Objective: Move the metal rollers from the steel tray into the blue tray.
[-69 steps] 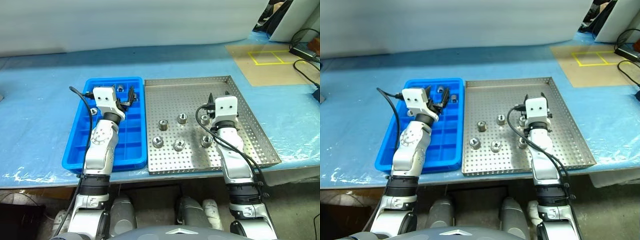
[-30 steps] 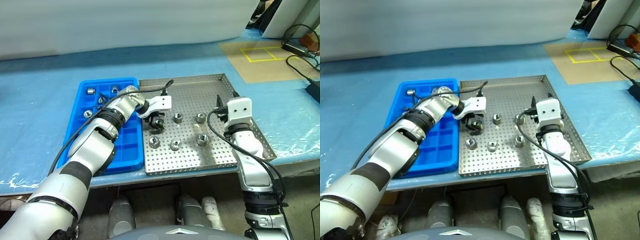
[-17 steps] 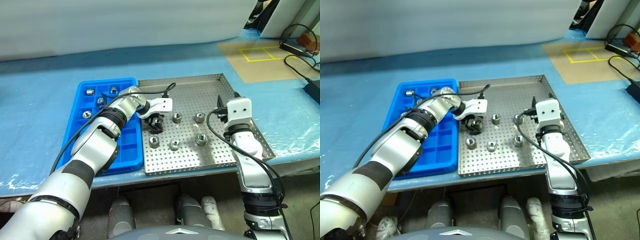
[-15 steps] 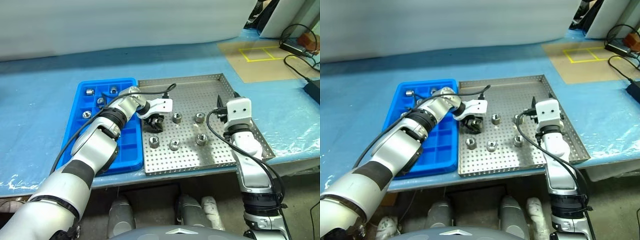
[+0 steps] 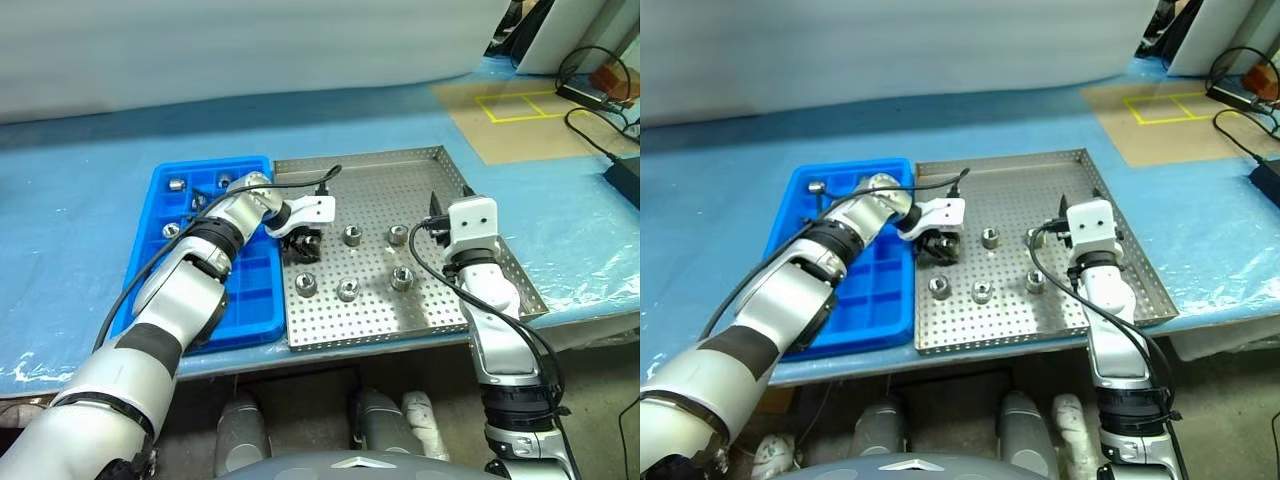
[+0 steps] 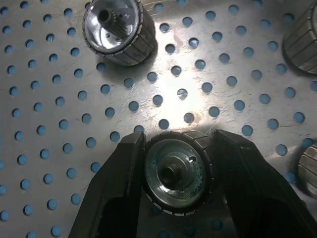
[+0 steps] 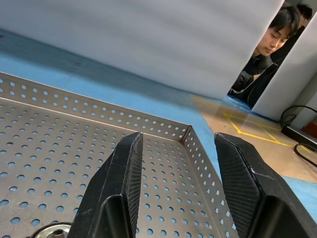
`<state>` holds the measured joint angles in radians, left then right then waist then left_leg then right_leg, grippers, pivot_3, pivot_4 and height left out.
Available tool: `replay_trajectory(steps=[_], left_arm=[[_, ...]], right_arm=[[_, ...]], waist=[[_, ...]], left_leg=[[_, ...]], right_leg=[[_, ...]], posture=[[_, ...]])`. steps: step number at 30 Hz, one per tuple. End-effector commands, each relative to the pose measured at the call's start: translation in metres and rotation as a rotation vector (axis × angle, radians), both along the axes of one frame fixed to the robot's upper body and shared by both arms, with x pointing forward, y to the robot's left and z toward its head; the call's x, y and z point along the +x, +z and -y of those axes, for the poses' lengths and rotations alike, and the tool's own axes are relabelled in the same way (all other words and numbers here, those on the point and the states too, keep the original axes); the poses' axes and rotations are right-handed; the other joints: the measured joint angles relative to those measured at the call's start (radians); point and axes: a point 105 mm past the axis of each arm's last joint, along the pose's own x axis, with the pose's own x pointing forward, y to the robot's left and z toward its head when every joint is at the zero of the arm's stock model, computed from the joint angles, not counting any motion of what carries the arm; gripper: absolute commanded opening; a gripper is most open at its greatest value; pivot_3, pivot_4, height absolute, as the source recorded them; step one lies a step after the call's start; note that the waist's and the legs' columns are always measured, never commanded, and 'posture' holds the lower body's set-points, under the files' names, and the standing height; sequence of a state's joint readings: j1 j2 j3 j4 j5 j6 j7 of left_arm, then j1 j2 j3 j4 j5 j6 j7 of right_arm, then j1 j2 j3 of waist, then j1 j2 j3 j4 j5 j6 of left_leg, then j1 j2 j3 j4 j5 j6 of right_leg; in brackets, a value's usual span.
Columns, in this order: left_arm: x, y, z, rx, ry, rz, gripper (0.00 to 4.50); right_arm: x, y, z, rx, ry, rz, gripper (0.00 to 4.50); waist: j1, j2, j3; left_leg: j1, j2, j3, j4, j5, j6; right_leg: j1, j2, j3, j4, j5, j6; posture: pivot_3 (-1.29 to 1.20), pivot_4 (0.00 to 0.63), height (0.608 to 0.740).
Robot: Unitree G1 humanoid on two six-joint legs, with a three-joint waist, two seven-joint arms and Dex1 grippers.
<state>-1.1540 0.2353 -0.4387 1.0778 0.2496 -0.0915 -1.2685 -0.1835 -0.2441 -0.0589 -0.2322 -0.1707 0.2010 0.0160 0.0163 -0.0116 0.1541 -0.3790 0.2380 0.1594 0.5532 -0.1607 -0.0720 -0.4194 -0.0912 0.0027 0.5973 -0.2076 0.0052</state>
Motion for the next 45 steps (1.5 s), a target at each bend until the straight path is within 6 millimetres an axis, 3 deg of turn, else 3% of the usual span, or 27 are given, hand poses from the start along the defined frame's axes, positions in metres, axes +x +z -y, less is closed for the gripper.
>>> replay_trajectory(steps=[1,4,6,9,14,17,23,29,34,45], left_arm=[[0.004,0.038,0.009,-0.143,-0.044,0.114,1.97],[-0.001,0.076,0.014,-0.337,-0.076,0.14,1.97],[-0.002,0.1,0.007,-0.434,-0.049,0.185,1.97],[0.004,0.112,-0.027,-0.462,0.101,0.259,1.97],[-0.021,0.095,-0.094,-0.41,0.283,0.283,1.97],[-0.037,0.095,-0.131,-0.489,0.471,0.326,1.97],[-0.065,0.087,-0.182,-0.482,0.729,0.389,1.97],[-0.093,0.051,-0.224,-0.399,0.948,0.337,1.97],[-0.107,0.017,-0.224,-0.378,1.03,0.237,1.97],[-0.113,-0.01,-0.223,-0.352,1.079,0.131,1.97]], right_arm=[[0.0,0.015,-0.006,-0.005,0.024,0.058,2.4],[0.001,0.021,-0.011,0.003,0.063,0.076,2.4],[0.003,0.03,-0.016,0.016,0.096,0.096,2.4],[0.008,0.043,-0.023,0.016,0.141,0.122,2.4],[0.022,0.051,-0.041,0.034,0.24,0.129,2.4],[0.032,0.052,-0.059,0.048,0.314,0.127,2.4],[0.046,0.049,-0.097,0.045,0.456,0.116,2.4],[0.056,0.053,-0.122,0.033,0.557,0.118,2.4],[0.055,0.054,-0.135,0.028,0.632,0.112,2.4],[0.053,0.05,-0.127,0.006,0.606,0.101,2.4]], waist=[[0.0,0.0,0.0],[0.001,0.0,0.0],[0.001,0.0,0.001],[-0.004,0.001,0.001],[-0.023,0.003,0.001],[-0.016,0.002,0.002],[0.034,0.002,0.003],[0.059,0.002,0.003],[0.086,0.001,0.003],[0.085,0.001,0.002]], left_leg=[[0.0,0.0,0.0,-0.001,0.0,0.0],[-0.001,0.0,0.0,-0.004,0.0,0.0],[-0.001,0.0,0.001,-0.007,0.0,0.0],[0.001,0.0,0.002,-0.009,0.0,0.0],[0.005,0.003,0.006,-0.013,-0.001,-0.002],[0.002,0.003,0.006,-0.012,-0.002,-0.003],[-0.001,0.004,0.004,-0.011,-0.002,-0.003],[-0.001,0.003,0.004,-0.011,-0.002,-0.003],[-0.002,0.003,0.002,-0.011,-0.002,-0.004],[0.001,0.003,0.002,-0.01,0.0,-0.006]], right_leg=[[0.0,0.0,0.0,-0.001,0.0,0.0],[0.0,0.0,-0.001,-0.005,0.001,0.0],[0.0,0.0,-0.001,-0.008,0.001,0.0],[0.0,0.001,-0.001,-0.008,0.001,0.0],[0.0,0.003,0.0,-0.007,0.001,0.0],[-0.001,0.003,-0.001,-0.007,0.001,0.0],[-0.003,0.002,-0.004,-0.006,-0.001,-0.002],[-0.003,0.002,-0.004,-0.006,-0.001,-0.002],[-0.003,0.002,-0.005,-0.006,-0.001,-0.003],[-0.003,0.002,-0.004,-0.004,-0.001,-0.002]], posture=[[-0.27,0.15,0.74],[-0.27,0.15,0.74],[-0.26,0.15,0.74],[-0.23,0.15,0.74],[-0.14,0.15,0.74],[-0.05,0.15,0.74],[0.11,0.15,0.74],[0.22,0.15,0.74],[0.24,0.15,0.74],[0.22,0.15,0.74]])
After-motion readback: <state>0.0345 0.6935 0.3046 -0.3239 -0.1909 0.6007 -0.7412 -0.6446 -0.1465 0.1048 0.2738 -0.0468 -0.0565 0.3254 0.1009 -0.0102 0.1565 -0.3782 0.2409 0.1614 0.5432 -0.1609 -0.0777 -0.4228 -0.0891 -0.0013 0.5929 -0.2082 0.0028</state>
